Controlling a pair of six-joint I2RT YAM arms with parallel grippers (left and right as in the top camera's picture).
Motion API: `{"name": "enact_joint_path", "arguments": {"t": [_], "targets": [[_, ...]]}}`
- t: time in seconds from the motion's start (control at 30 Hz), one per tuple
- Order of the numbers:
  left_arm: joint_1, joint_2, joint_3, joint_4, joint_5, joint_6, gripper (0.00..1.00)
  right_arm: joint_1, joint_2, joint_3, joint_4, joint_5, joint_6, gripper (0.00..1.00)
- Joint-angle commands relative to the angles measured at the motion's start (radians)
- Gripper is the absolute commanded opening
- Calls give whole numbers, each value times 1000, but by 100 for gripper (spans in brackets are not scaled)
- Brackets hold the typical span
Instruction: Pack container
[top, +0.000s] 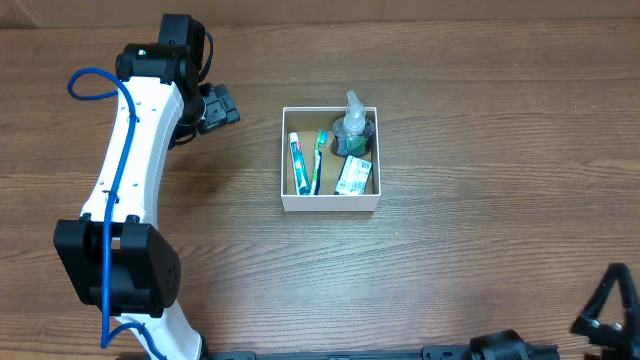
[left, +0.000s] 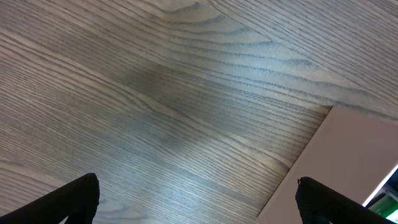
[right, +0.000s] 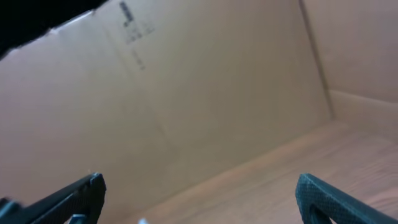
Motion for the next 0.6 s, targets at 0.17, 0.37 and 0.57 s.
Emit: {"name": "enact_joint_path", "arguments": {"t": [0.17, 0.37, 0.57], "targets": [[0, -27, 22, 1, -2, 12, 100, -54, -111, -426, 471, -201, -34, 100], [0, -27, 22, 1, -2, 12, 100, -62, -134, -675, 795, -344, -97, 100], [0, -27, 22, 2, -2, 12, 100, -62, -164, -823, 977, -428, -253, 100]]}}
